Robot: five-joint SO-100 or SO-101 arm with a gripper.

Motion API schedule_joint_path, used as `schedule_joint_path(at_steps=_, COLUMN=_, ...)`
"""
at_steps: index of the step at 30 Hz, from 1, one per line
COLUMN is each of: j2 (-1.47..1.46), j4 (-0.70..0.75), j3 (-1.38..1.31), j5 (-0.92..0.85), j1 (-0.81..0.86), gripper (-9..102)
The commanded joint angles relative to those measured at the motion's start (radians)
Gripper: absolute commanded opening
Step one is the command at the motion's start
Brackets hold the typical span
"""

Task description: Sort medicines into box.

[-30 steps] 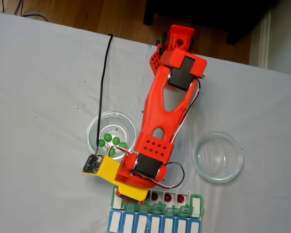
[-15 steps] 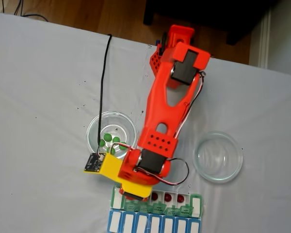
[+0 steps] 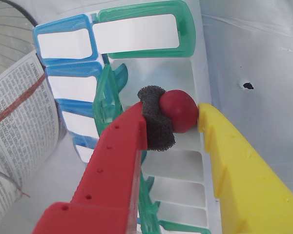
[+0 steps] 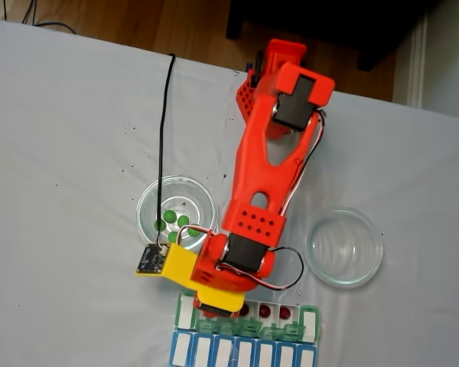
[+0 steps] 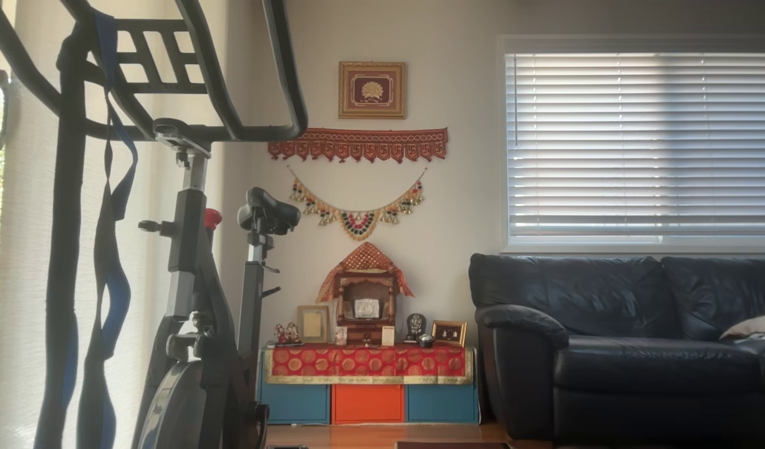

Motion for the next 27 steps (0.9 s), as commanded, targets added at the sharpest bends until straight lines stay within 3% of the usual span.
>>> schedule_joint_path(at_steps=1, j2=0.127, j4=-0.021, j3=-0.015, j5=-0.009, j1=-0.008, gripper=1)
schedule_joint_path(at_steps=10, j2=0.103, j4=-0.037, j3=-0.038, j5=-0.003, j1=-0.015, gripper=1)
schedule_joint_path(at_steps=27, j2=0.066, j4=-0.25, j3=0.077, j5=-0.002, j1=-0.04, gripper=1)
